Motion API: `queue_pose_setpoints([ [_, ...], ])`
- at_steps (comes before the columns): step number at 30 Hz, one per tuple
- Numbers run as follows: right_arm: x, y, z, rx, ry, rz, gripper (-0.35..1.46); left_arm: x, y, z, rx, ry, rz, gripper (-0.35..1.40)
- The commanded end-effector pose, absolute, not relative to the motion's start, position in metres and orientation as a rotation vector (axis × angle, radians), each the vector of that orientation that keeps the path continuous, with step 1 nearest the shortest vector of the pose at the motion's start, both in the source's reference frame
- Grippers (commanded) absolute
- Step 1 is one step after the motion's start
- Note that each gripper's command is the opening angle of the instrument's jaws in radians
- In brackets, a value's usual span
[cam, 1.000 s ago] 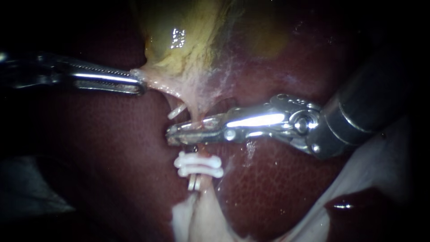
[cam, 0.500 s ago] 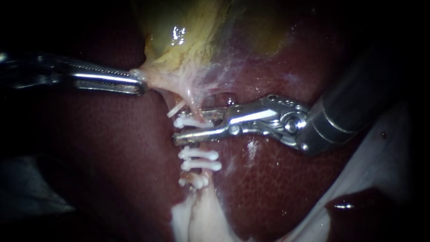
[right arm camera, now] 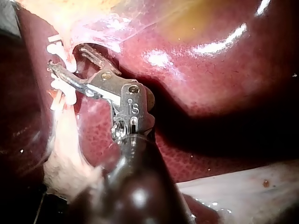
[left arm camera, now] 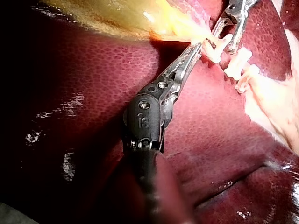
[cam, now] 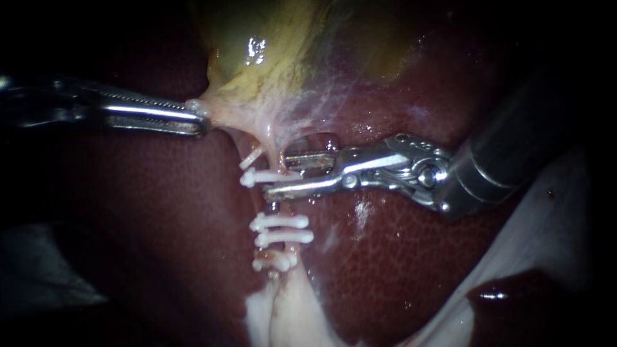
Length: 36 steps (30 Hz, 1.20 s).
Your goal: Going back third clip right tube
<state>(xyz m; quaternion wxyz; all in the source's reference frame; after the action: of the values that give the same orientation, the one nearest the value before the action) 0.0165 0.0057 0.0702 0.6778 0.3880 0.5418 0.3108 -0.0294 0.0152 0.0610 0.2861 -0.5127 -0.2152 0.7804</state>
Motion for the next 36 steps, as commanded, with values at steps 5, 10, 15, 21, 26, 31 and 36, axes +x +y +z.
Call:
queue_pose_setpoints([
  [5,0.014,0.0054,0.068,0.774,1.234,0.591,0.5,-0.0291,0.0152,0.0609,-1.372,-0.578,2.086,-0.35],
  [10,0.0102,0.0055,0.0639,0.55,1.186,0.364,0.5,-0.0291,0.0152,0.0609,-1.372,-0.578,2.086,-0.35],
  [15,0.0075,0.0046,0.0606,0.403,1.145,0.204,0.5,-0.0291,0.0152,0.061,-1.37,-0.575,2.086,-0.35],
  [21,0.0058,0.0044,0.0592,0.363,1.157,0.132,0.5,-0.029,0.0154,0.0613,-1.37,-0.575,2.086,-0.35],
  [26,0.0046,0.0041,0.059,0.356,1.164,0.104,0.5,-0.0292,0.0153,0.062,-1.371,-0.571,2.088,-0.35],
  [31,0.0039,0.0041,0.0589,0.358,1.165,0.102,0.5,-0.0297,0.0154,0.0633,-1.371,-0.564,2.091,-0.35],
  [36,0.0035,0.004,0.0587,0.36,1.163,0.098,0.5,-0.0307,0.0151,0.0651,-1.367,-0.551,2.098,-0.35],
])
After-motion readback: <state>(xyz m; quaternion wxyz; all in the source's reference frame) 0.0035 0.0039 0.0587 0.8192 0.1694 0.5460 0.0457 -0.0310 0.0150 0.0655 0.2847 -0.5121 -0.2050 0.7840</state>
